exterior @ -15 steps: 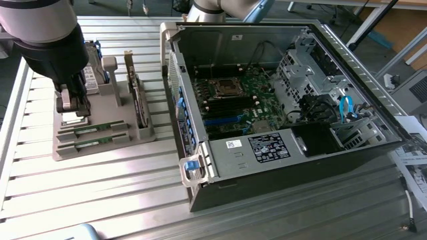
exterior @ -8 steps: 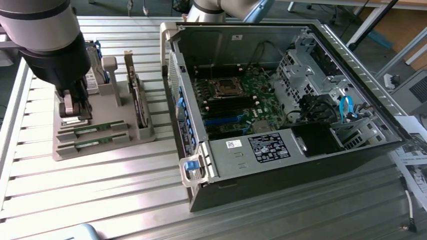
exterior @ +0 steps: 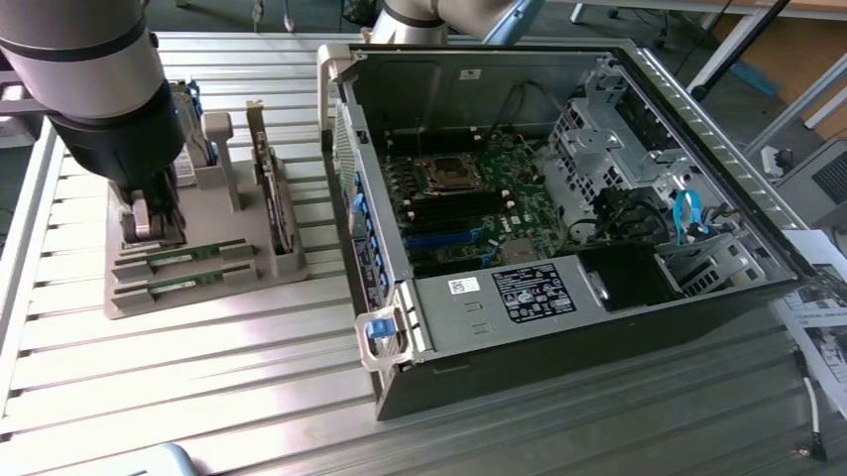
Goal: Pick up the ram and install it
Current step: 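Pick up the ram and move it above insertion slot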
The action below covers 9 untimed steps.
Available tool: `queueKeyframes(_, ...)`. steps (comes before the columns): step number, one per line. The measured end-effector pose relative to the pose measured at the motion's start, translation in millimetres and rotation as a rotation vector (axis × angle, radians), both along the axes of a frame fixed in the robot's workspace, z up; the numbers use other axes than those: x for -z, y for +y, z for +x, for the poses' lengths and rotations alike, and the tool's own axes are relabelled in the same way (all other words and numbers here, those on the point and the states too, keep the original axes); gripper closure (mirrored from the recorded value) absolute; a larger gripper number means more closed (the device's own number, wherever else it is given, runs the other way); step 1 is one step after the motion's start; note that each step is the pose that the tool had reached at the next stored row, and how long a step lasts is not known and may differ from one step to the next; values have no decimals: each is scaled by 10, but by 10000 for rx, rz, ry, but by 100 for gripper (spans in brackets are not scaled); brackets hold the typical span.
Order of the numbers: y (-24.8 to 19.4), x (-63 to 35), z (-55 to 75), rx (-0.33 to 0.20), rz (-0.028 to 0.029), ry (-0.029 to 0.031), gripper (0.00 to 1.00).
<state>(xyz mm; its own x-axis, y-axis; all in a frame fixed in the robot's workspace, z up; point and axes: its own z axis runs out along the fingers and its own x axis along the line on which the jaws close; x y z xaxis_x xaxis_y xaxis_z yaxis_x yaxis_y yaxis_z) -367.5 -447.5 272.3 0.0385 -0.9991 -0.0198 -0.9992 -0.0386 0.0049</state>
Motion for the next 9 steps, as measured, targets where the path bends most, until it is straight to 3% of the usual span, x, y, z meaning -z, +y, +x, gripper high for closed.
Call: queueKeyframes(9, -4, 73, 0, 0, -2, 2, 76)
